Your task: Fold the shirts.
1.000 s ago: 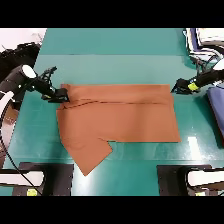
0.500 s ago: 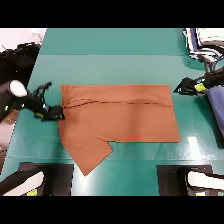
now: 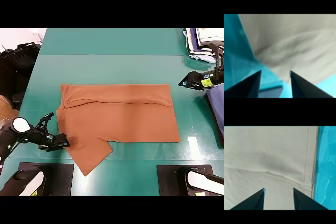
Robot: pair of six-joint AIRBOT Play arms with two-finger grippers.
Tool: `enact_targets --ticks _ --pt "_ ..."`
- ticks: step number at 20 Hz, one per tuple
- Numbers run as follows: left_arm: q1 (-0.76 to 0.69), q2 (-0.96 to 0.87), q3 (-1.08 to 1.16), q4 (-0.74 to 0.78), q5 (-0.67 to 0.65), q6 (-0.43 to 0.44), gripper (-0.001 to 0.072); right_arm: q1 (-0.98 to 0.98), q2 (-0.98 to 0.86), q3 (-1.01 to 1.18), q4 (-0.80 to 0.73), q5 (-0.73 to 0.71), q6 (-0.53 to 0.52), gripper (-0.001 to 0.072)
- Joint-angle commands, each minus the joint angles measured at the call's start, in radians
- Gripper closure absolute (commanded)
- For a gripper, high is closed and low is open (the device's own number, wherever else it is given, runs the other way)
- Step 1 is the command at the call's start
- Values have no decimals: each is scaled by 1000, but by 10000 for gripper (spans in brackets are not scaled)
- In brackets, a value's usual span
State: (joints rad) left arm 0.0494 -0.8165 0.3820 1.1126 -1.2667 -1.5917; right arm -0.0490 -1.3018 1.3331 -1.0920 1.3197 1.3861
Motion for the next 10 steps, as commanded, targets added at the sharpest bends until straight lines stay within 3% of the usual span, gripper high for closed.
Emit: enact_targets --ticks 1,3,4,5,7,10 --pt "0 14 -64 -103 112 13 288 0 5 0 2 0 0 303" --pt "0 14 -74 -154 132 45 325 0 5 0 0 15 0 303" --pt "0 14 -73 -170 129 70 611 -2 5 -1 -3 38 0 303" --pt "0 14 -70 -187 124 97 685 -10 5 -1 -14 74 0 304" --pt "0 14 -50 -202 105 100 684 -40 11 -16 -62 151 0 304" --pt "0 16 7 -201 96 108 684 -126 90 -206 -109 165 0 304"
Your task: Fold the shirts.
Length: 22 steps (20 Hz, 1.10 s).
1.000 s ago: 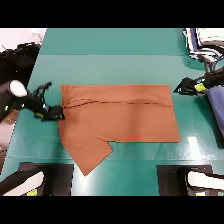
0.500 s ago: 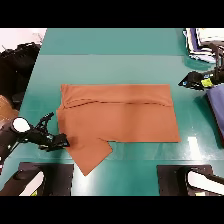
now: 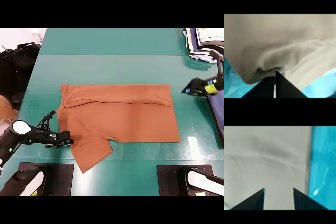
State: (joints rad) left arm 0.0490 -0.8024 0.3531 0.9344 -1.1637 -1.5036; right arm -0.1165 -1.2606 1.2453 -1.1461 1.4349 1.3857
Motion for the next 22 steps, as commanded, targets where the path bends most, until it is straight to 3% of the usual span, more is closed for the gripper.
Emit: enact_targets --ticks 1,3,4,10,13,16,17,22 --pt "0 2 55 -23 -5 20 684 -90 83 -206 -76 45 1 304" --pt "0 2 89 -23 -3 23 683 -164 144 -400 -82 31 1 283" --pt "0 2 101 -23 -2 24 684 -197 164 -493 -74 18 2 226" --pt "0 2 111 -23 11 24 683 -217 190 -768 -6 -118 30 243" --pt "0 2 111 -22 11 25 683 -216 190 -760 56 -188 29 300" --pt "0 2 120 -16 -2 31 685 -216 190 -707 53 -173 13 643" --pt "0 2 133 -4 -21 29 686 -216 190 -685 53 -151 -3 689" --pt "0 140 179 105 -137 -39 686 -216 250 -604 44 3 -27 690"
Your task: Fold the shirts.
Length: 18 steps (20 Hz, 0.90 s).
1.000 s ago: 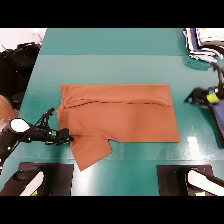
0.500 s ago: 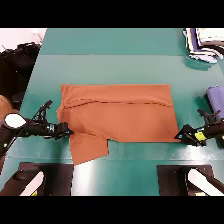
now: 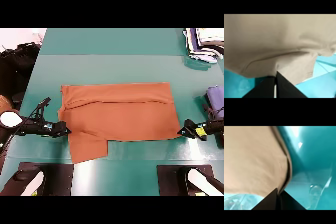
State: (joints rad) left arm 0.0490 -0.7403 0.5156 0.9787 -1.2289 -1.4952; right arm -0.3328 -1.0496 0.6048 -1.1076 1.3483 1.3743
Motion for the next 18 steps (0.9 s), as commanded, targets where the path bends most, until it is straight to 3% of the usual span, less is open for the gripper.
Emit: enact_targets --ticks 1,4,6,10,14,18 --pt "0 124 16 60 -124 -58 686 0 78 39 5 111 -15 690" --pt "0 233 19 -11 -295 -107 685 0 228 40 6 212 -9 691" --pt "1 241 67 -29 -325 -134 684 0 311 55 18 222 40 691" --pt "1 178 184 51 -119 -112 685 0 335 183 15 164 55 692" --pt "1 -58 304 61 70 -19 684 33 119 335 16 126 29 691" --pt "1 -343 450 61 216 11 683 176 -177 499 16 31 26 691"
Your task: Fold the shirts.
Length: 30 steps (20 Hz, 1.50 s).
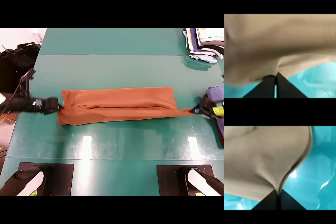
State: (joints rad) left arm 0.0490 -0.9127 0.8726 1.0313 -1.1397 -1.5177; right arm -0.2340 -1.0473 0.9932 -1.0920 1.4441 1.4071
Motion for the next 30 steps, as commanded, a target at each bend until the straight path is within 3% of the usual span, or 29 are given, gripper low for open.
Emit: enact_targets --ticks 1,7,8,10,12,14,15,16,17,22,26,27,28,29,30 --pt "1 -227 125 8 150 34 683 101 -248 153 2 -73 -5 691" --pt "1 -438 226 -1 284 34 682 155 -547 398 69 -84 -2 688" --pt "1 -446 225 -1 287 35 654 153 -578 432 103 -82 -3 660" --pt "1 -447 227 -8 287 41 106 133 -623 485 184 -79 -24 354" --pt "1 -447 242 -10 246 42 95 106 -630 503 219 -64 -58 324" --pt "0 -447 262 -11 175 42 98 67 -621 486 207 -11 -109 290" --pt "0 -447 263 -14 146 48 245 43 -618 465 198 11 -115 209" --pt "0 -447 262 -16 116 69 505 15 -618 437 204 27 -115 201" --pt "0 -447 262 -19 102 86 668 -15 -620 401 201 29 -116 201" --pt "-86 -452 262 -26 127 85 683 -62 -638 257 211 -58 -169 204" --pt "-222 -472 263 -72 252 66 683 15 -729 307 212 -34 -171 207" --pt "-247 -482 263 -99 278 66 683 43 -750 330 212 -26 -171 258" --pt "-270 -493 263 -120 297 66 684 71 -768 356 210 -18 -177 376" --pt "-296 -509 264 -136 314 66 684 93 -779 376 210 -7 -195 434" --pt "-318 -529 270 -145 322 66 684 111 -779 391 210 0 -212 563"
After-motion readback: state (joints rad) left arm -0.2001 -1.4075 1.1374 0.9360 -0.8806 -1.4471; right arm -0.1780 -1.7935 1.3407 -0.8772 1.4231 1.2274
